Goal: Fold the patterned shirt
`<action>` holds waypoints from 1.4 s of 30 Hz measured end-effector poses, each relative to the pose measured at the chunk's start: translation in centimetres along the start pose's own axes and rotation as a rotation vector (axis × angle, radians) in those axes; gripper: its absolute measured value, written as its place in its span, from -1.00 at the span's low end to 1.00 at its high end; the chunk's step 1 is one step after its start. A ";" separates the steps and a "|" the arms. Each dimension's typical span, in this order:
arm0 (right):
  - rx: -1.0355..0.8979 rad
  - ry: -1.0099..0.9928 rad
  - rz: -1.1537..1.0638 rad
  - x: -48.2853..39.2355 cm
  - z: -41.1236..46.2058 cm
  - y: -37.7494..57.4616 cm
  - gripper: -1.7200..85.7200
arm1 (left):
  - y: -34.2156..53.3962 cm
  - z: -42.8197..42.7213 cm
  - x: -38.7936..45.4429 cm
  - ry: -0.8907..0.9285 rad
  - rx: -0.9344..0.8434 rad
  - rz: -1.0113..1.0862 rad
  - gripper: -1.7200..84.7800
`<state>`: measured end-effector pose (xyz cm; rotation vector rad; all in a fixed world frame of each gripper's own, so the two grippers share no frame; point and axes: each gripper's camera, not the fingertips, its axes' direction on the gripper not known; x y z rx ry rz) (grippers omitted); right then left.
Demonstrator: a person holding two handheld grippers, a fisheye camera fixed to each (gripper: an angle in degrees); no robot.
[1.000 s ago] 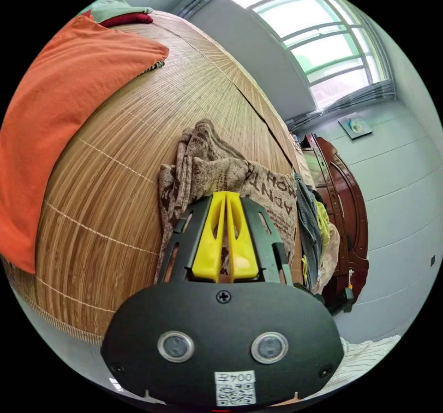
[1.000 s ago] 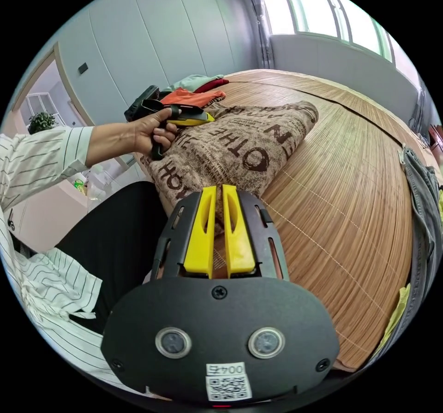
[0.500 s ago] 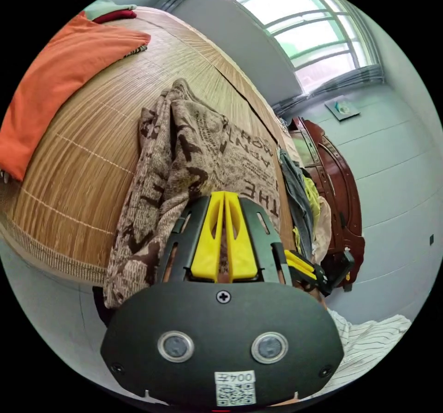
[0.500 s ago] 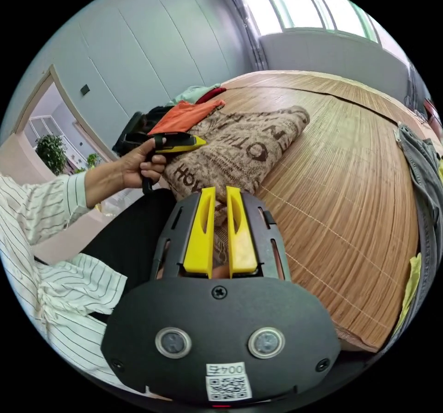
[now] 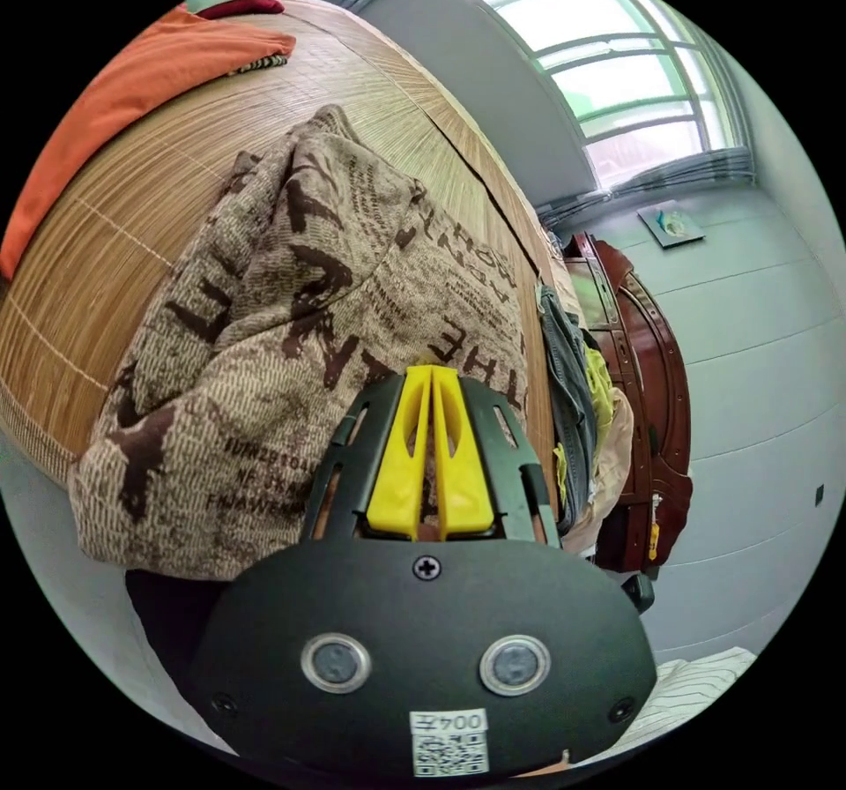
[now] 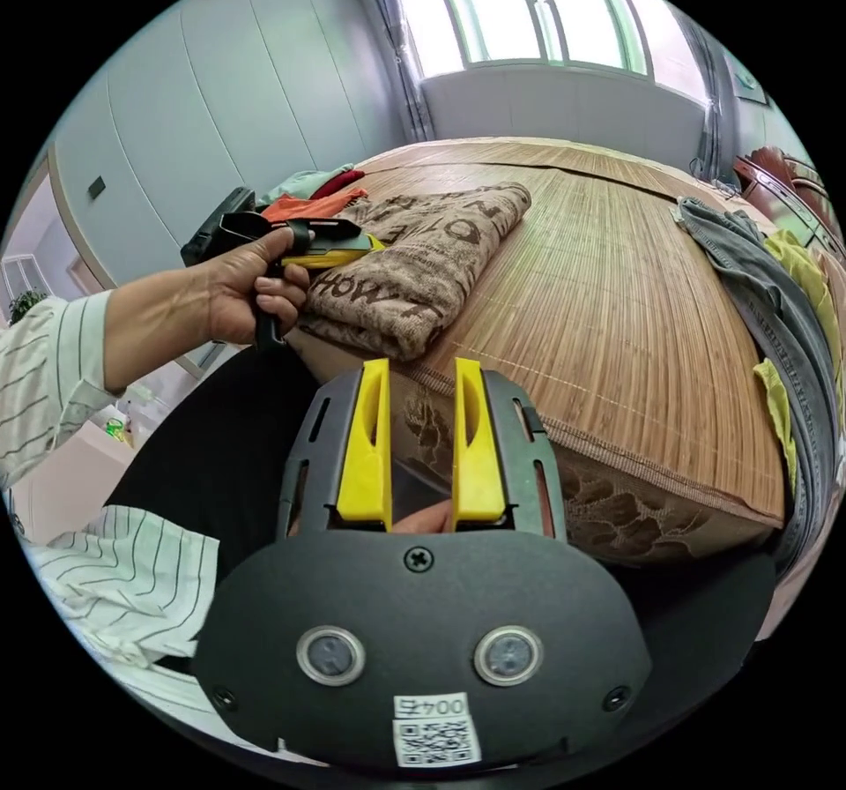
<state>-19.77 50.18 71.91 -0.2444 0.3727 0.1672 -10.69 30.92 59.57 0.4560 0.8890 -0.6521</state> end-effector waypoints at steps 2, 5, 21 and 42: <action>0.009 0.029 -0.013 -1.4 0.6 -0.2 -0.71 | 0.2 0.1 0.8 -0.040 0.007 0.027 -0.95; 0.032 0.087 -0.028 -3.1 1.0 -0.6 -0.73 | 0.5 0.2 0.7 -0.023 0.017 0.013 -0.95; 0.031 0.192 -0.050 -5.1 -0.1 0.7 -0.87 | 1.4 0.1 0.8 0.050 -0.002 0.008 -0.94; 0.059 0.032 -0.157 -2.1 1.6 -9.3 -0.96 | 4.3 1.0 13.3 -0.289 0.153 0.255 -0.96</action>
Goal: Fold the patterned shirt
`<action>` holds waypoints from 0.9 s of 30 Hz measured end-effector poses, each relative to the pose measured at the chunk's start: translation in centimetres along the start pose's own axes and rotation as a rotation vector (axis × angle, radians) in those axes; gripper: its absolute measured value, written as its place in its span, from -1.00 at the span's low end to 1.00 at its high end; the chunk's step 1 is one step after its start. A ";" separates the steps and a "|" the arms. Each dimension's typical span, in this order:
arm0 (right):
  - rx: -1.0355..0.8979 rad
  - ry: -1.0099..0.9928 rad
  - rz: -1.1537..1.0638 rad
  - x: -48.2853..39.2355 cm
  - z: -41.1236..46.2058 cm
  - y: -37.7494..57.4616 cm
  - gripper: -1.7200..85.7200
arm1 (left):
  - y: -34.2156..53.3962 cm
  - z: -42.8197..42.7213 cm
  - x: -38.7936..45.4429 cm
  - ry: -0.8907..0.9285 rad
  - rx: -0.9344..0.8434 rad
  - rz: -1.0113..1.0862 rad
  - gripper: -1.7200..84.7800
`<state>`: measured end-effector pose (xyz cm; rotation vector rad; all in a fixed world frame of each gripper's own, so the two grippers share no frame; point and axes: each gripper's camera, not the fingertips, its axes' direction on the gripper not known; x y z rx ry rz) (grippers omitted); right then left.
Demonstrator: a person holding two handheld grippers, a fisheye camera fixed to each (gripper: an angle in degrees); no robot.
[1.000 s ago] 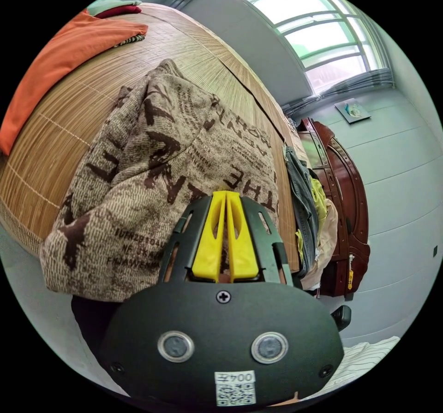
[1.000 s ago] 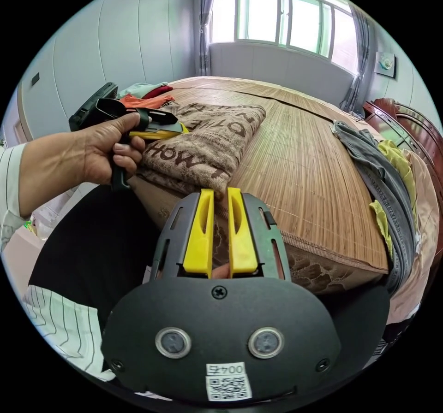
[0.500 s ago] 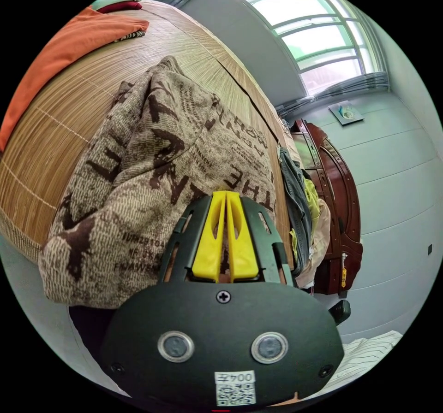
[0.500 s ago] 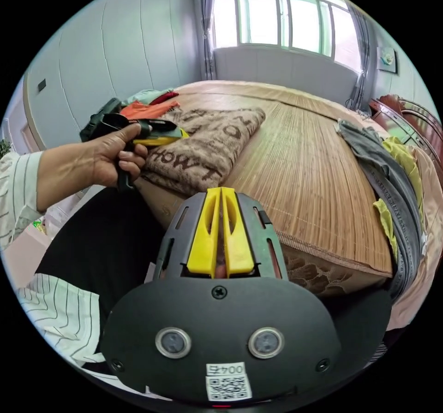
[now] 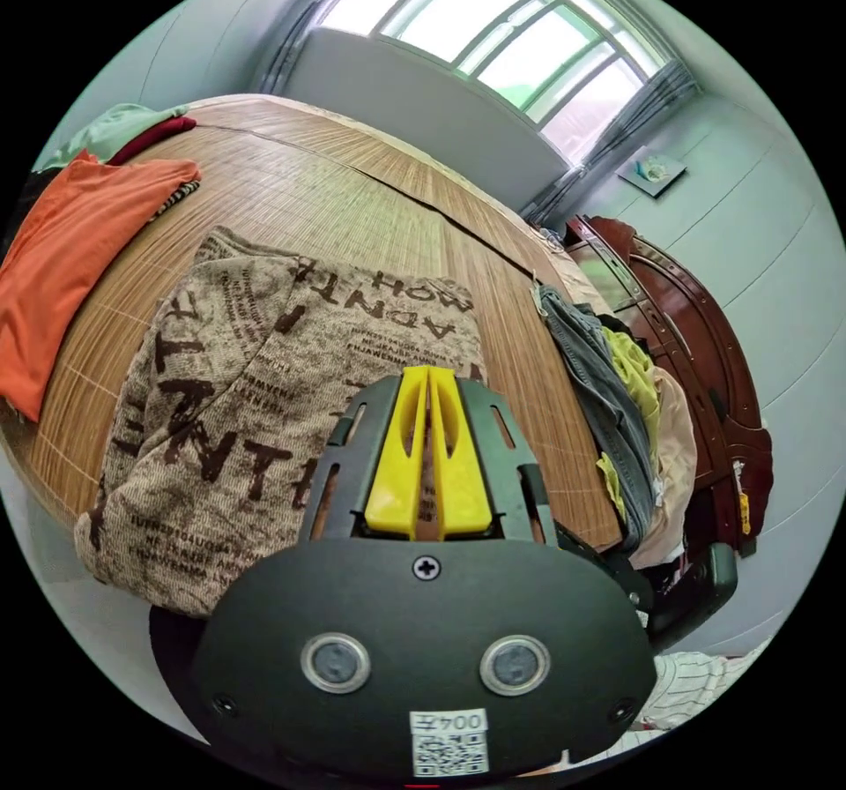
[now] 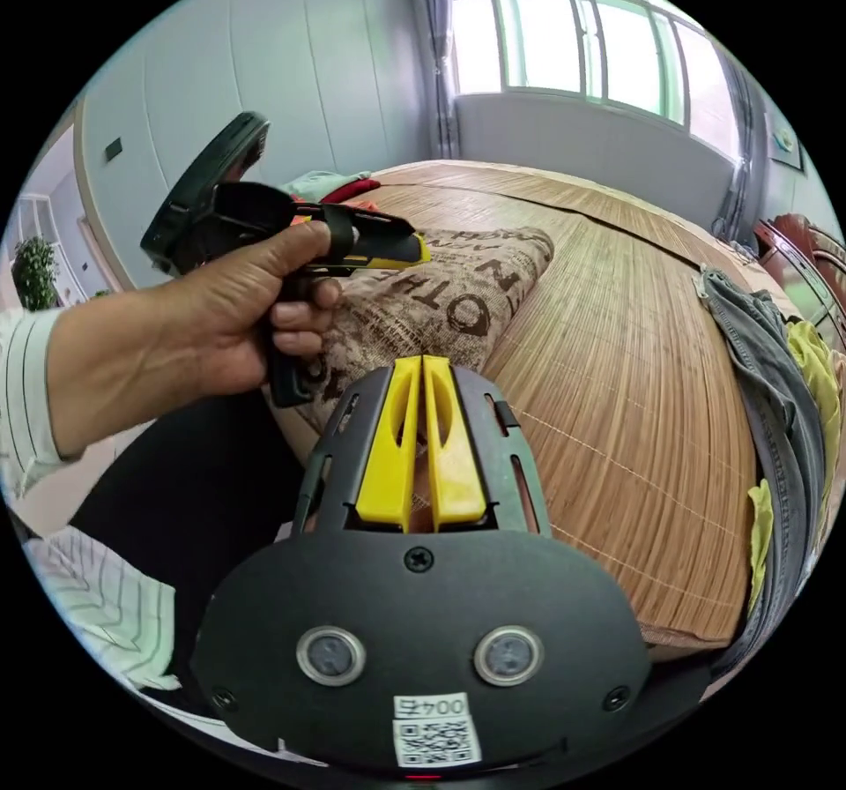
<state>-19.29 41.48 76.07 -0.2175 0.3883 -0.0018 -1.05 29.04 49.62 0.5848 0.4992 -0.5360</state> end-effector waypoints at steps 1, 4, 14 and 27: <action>0.018 -0.019 -0.011 0.5 -0.2 0.2 -0.97 | 1.0 0.6 -0.1 -0.033 -0.018 0.029 -0.96; -0.039 -0.121 0.009 2.8 -1.6 -2.2 -0.97 | 2.8 -0.2 -1.0 0.004 0.048 0.010 -0.96; -0.212 -0.028 0.091 9.9 5.3 -15.9 -0.98 | 3.0 -1.9 -2.5 0.035 0.042 -0.003 -0.96; 0.050 -0.276 0.023 3.3 -7.9 -13.7 -0.76 | 7.1 -21.8 -17.5 0.156 0.153 -0.167 -0.84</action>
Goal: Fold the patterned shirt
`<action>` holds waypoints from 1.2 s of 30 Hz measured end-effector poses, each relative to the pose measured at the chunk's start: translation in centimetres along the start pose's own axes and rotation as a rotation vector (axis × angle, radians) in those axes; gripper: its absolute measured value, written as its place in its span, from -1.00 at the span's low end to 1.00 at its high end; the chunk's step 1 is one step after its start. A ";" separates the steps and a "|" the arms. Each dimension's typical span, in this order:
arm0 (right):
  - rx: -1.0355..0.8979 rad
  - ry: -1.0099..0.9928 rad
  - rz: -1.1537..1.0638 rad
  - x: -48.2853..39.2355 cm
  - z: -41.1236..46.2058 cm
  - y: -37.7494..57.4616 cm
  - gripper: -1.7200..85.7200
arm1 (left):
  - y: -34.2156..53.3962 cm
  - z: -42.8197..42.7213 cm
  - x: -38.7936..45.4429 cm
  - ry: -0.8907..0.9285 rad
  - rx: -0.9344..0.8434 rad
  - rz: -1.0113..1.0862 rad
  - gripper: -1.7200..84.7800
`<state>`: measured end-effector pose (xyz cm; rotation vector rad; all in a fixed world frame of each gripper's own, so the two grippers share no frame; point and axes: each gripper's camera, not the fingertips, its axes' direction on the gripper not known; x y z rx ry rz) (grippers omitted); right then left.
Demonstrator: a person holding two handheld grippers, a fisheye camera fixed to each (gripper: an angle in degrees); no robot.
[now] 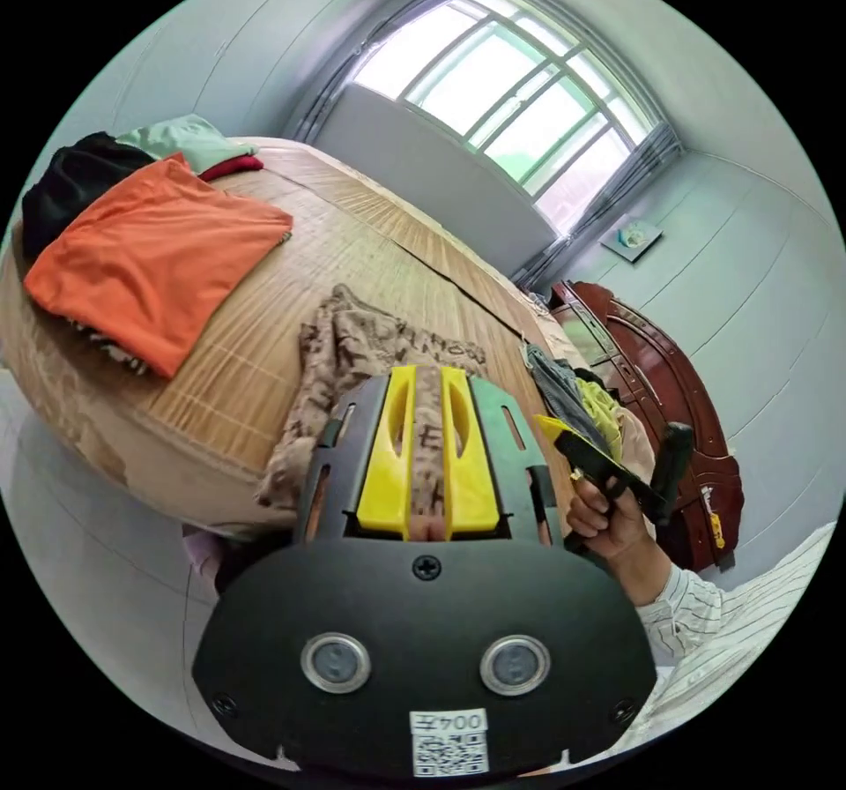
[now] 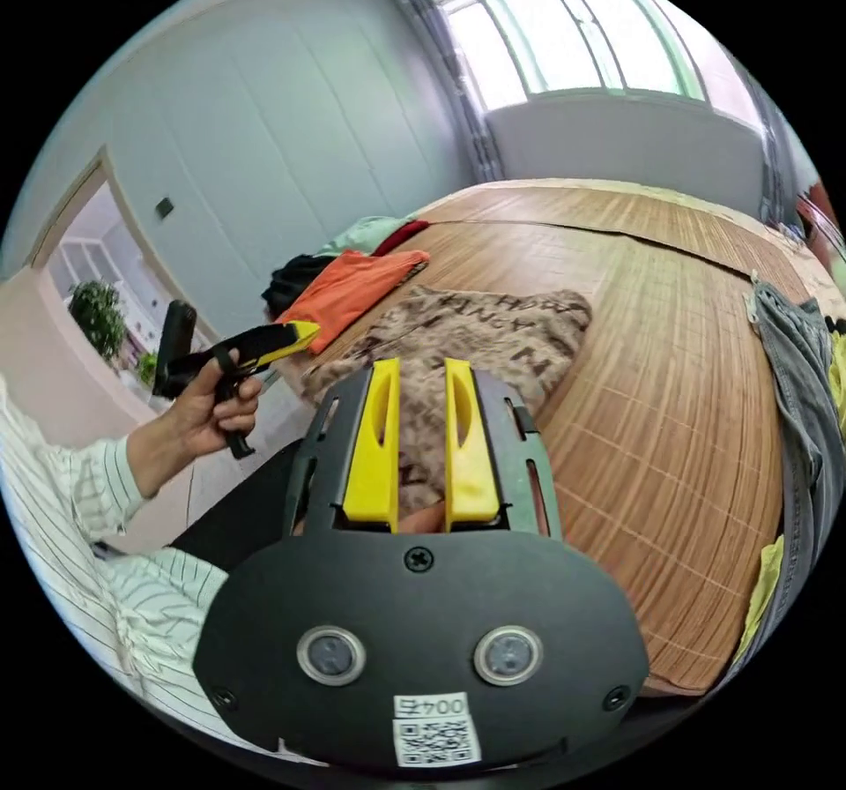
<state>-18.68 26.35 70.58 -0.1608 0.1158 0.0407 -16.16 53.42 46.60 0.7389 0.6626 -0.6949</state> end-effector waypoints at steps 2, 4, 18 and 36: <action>-0.052 0.002 -0.130 -4.4 1.5 0.2 -0.73 | 1.6 -2.1 -3.2 -0.026 -0.011 -0.067 -0.81; -0.106 0.007 -0.194 -6.9 3.1 -0.2 -0.72 | 3.0 -3.2 -6.1 0.020 -0.029 -0.139 -0.79; -0.239 0.214 -0.625 -17.7 10.2 -4.5 -0.68 | 1.2 -2.7 -9.3 0.054 -0.032 -0.169 -0.76; -0.234 0.133 -0.509 -16.9 7.7 -8.4 -0.77 | -1.9 -4.7 -8.0 0.064 -0.014 -0.162 -0.89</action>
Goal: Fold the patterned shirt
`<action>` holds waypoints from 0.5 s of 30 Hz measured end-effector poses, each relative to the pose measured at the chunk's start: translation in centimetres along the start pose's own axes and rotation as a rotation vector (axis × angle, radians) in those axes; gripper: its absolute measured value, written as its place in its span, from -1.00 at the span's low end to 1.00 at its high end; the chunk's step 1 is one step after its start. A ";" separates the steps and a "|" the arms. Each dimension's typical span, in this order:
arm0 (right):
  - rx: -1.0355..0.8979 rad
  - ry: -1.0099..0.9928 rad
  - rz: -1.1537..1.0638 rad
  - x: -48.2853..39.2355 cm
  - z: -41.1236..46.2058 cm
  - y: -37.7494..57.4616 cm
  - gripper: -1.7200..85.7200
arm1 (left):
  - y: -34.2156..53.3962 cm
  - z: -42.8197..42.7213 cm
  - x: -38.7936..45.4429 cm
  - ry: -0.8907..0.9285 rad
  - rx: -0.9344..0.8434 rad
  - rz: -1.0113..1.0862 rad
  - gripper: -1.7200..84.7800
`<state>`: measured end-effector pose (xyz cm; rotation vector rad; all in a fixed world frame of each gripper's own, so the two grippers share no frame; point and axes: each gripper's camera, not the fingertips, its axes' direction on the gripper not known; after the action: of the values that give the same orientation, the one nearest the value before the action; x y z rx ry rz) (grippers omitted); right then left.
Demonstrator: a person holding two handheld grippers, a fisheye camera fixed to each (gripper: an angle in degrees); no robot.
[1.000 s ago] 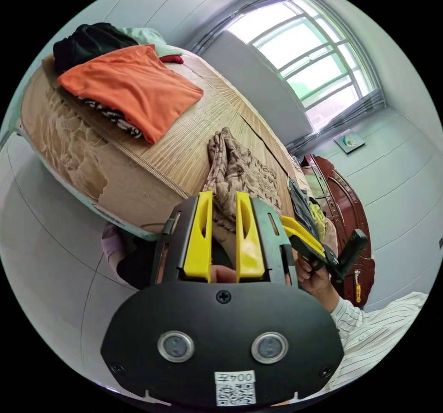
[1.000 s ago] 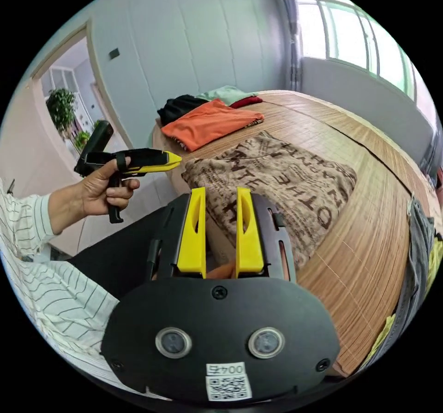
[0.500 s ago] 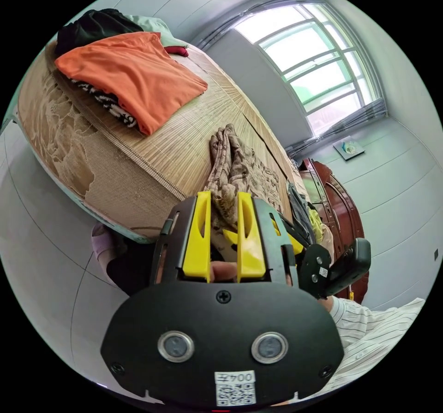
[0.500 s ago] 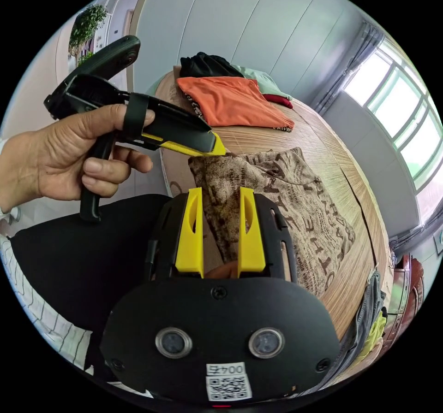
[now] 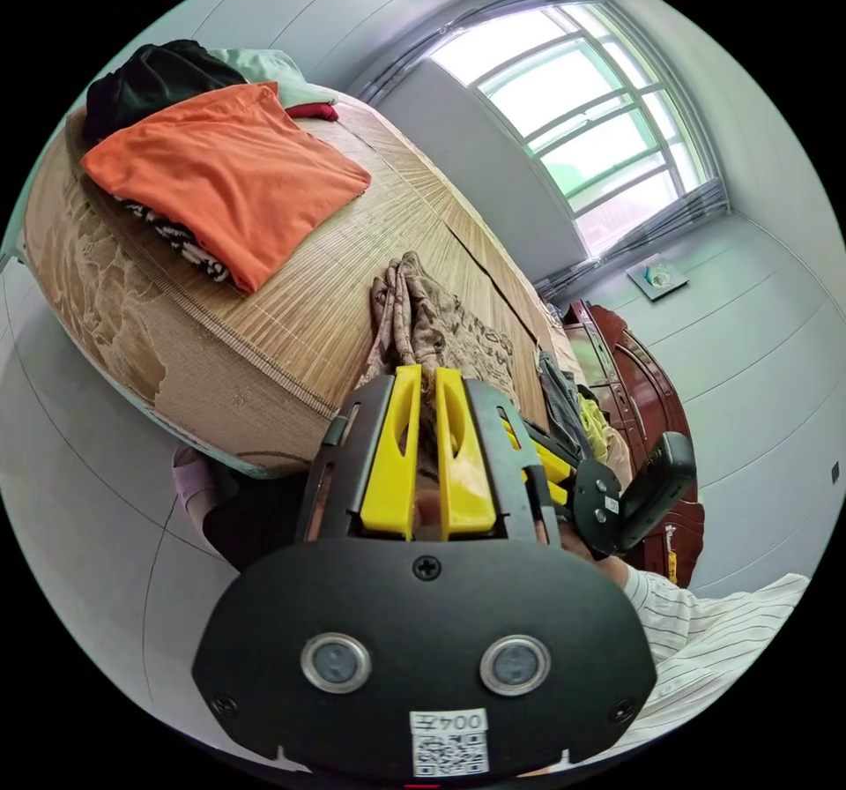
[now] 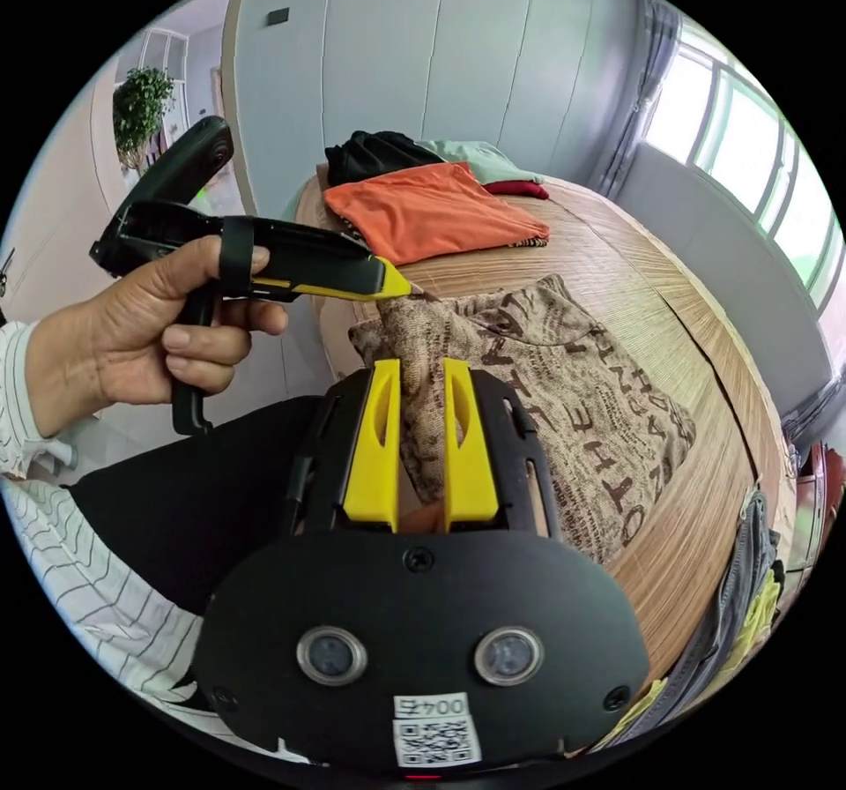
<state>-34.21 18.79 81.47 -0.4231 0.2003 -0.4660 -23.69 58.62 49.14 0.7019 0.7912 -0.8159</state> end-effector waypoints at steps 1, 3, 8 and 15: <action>-0.009 0.019 -0.013 -0.4 0.4 -0.1 -0.76 | 0.0 -0.1 0.0 -0.002 0.004 -0.006 -0.89; -0.022 0.018 -0.026 -1.0 1.1 -0.1 -0.76 | 0.0 0.1 0.1 -0.001 0.000 -0.011 -0.89; 0.035 0.185 -0.020 -1.9 -0.5 -0.3 -0.87 | -0.3 -1.1 1.6 0.028 0.038 0.003 -0.90; -0.037 0.112 -0.049 -3.0 1.9 1.2 -0.85 | 1.2 -0.1 0.7 -0.084 -0.019 0.008 -0.92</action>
<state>-35.85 21.85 82.92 -0.4393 0.3080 -0.5358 -22.45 59.06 48.76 0.6495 0.7188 -0.8244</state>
